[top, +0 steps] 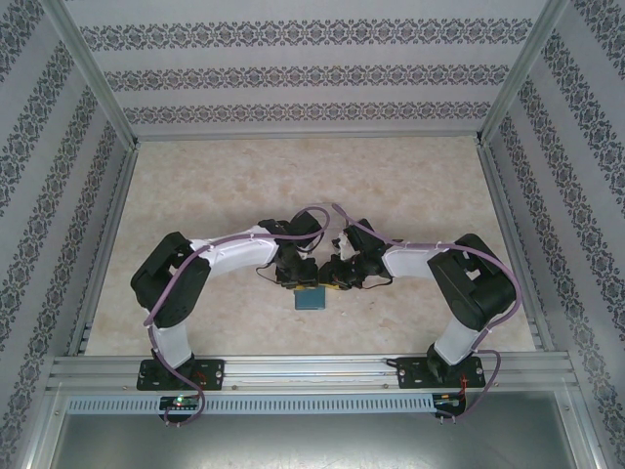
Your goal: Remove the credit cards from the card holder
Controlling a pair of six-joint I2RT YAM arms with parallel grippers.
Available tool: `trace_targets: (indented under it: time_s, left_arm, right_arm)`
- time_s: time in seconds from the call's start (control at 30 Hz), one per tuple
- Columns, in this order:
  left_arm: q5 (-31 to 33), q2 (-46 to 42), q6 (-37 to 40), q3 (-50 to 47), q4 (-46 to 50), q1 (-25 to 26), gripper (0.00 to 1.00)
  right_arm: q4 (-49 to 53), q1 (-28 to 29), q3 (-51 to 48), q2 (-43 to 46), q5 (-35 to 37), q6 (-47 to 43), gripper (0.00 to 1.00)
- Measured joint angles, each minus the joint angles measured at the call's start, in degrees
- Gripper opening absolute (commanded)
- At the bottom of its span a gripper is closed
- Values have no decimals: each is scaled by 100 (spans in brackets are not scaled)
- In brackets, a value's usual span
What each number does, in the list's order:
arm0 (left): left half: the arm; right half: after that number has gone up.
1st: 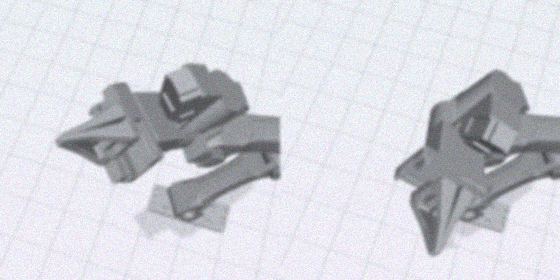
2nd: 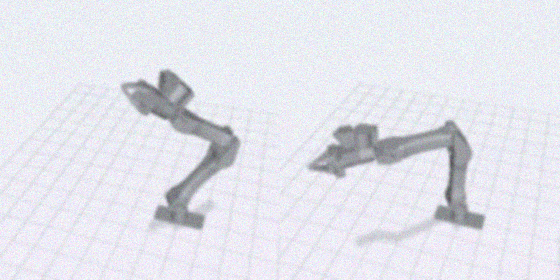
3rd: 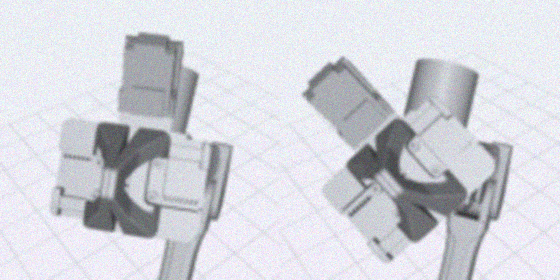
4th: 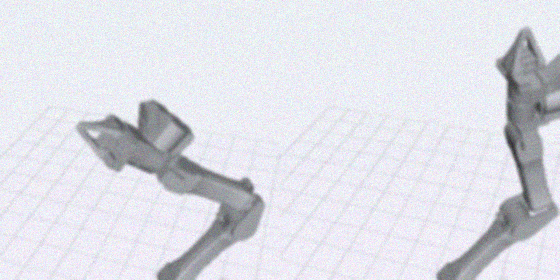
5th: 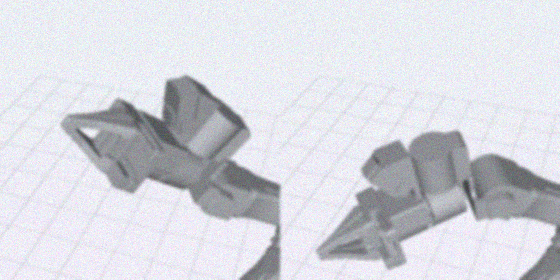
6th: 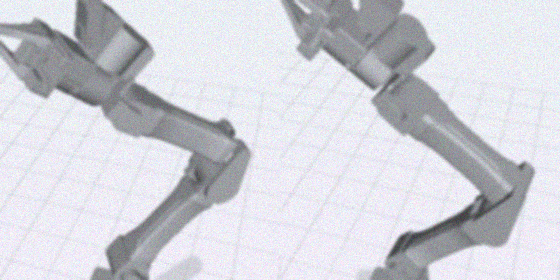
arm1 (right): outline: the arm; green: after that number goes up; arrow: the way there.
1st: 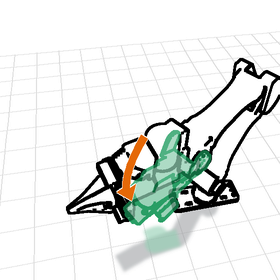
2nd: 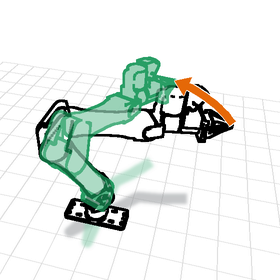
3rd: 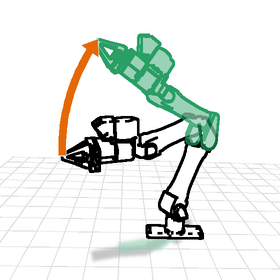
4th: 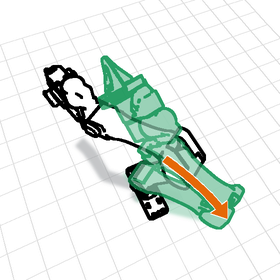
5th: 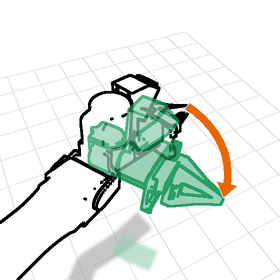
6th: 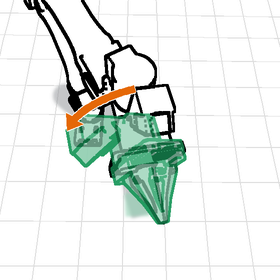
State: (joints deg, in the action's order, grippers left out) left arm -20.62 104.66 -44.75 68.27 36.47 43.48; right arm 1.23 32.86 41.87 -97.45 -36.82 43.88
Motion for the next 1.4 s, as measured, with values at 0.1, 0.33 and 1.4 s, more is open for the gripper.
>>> trace_targets:
  time_s: [0.1, 0.33, 1.4]
  left_arm:
    - [4, 26, 22, 26, 39, 0, 29]
    - [31, 90, 107, 101, 157, 0, 33]
    - [479, 92, 256, 264, 448, 83, 8]
  right_arm:
    - [2, 0, 0, -2, 0, 2, 22]
    - [22, -9, 2, -11, -13, 15, 22]
    - [61, -7, 35, -13, -13, 61, 20]
